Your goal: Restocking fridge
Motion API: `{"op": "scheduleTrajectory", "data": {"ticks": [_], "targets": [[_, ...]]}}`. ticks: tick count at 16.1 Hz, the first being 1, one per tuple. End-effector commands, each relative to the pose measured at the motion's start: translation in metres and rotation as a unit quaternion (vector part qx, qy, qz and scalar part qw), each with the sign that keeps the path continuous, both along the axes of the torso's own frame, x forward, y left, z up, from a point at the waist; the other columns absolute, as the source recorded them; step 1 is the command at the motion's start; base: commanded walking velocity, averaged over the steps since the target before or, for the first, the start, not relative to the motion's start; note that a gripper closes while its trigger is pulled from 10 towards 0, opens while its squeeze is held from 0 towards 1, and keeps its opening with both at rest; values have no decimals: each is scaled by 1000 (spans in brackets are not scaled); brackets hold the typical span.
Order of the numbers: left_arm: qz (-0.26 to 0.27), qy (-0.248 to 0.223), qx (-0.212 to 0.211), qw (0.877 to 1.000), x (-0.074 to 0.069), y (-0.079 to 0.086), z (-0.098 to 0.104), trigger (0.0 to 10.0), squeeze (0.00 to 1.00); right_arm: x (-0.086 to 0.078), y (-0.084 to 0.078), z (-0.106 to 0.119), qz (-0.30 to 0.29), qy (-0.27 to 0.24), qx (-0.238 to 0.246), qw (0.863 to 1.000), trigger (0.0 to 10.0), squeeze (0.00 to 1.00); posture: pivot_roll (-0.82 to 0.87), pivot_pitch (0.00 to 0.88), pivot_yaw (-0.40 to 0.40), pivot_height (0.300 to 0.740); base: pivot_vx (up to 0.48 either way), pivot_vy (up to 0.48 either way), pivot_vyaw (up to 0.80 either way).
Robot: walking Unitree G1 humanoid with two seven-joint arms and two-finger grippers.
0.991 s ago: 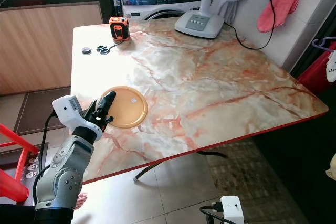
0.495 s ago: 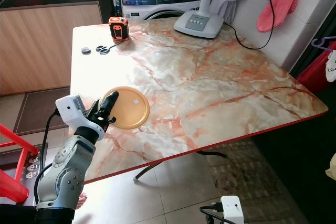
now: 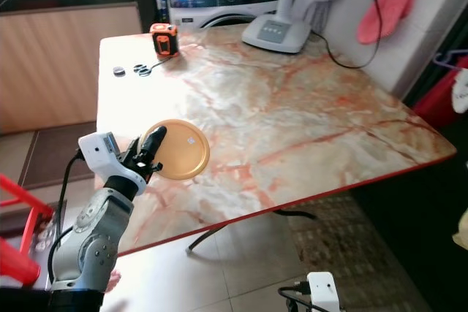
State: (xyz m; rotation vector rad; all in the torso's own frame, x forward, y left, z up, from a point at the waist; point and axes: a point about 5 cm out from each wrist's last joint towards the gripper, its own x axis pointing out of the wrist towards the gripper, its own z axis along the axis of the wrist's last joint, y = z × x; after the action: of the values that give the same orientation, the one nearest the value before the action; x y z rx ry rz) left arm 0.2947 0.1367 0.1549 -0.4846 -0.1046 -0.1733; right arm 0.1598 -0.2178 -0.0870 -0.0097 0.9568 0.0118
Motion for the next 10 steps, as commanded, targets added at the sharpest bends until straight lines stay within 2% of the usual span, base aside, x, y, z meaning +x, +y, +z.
{"op": "scheduleTrajectory", "data": {"ticks": [1,10], "targets": [[-7,-8,5,1000,0,-4,3,10000,0,-3,-2,-1,-3,5,-1,1000,10000,0,-79,22,-47,740,0,0,-781],[-8,-11,9,1000,0,-4,4,10000,0,-2,-2,0,1,5,-1,1000,10000,0,-77,29,-47,740,0,0,-775]]}}
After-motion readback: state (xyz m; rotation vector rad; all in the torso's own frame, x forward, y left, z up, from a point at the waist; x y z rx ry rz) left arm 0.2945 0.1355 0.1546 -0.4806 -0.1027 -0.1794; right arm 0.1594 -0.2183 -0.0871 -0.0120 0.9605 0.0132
